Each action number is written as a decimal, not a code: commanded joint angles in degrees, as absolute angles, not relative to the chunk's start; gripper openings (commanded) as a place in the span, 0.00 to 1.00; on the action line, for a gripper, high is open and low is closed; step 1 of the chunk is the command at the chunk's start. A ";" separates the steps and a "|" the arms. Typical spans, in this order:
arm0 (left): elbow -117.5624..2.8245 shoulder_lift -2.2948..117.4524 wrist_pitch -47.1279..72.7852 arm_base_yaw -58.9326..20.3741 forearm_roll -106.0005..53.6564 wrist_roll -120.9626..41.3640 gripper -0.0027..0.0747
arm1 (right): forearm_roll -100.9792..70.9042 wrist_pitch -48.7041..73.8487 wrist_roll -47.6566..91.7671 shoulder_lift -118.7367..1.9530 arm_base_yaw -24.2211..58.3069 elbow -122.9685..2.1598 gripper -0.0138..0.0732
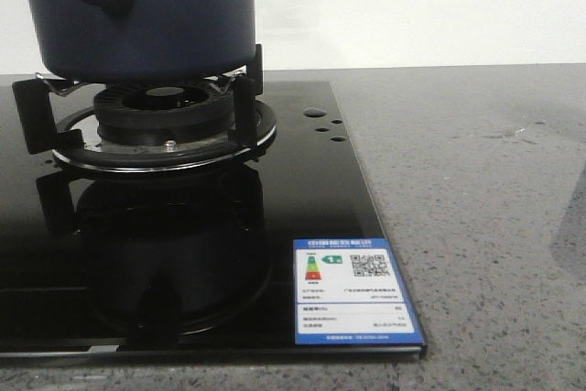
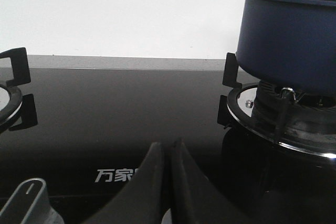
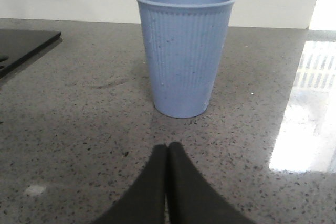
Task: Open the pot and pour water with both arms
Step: 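Move left gripper toward the pot lid knob, right toward the blue cup, then close the left gripper on the blue knob of the glass lid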
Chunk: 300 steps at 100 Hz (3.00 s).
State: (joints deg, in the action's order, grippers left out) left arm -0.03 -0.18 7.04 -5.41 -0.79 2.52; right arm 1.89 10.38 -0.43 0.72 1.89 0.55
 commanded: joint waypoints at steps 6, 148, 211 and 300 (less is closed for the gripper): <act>0.74 -1.62 2.27 -5.39 -1.19 2.77 0.01 | 2.57 6.23 -0.34 1.79 1.93 1.49 0.09; 0.74 -1.62 1.16 -5.39 -1.33 2.77 0.01 | -0.40 3.79 -0.34 1.79 1.93 1.49 0.09; 0.66 -1.62 -4.95 -5.39 -22.17 2.77 0.01 | -27.54 -0.76 -0.34 1.79 1.93 1.49 0.09; -31.23 17.97 19.87 -6.59 -22.20 -12.18 0.01 | -18.38 22.21 13.07 -21.21 4.59 -28.65 0.09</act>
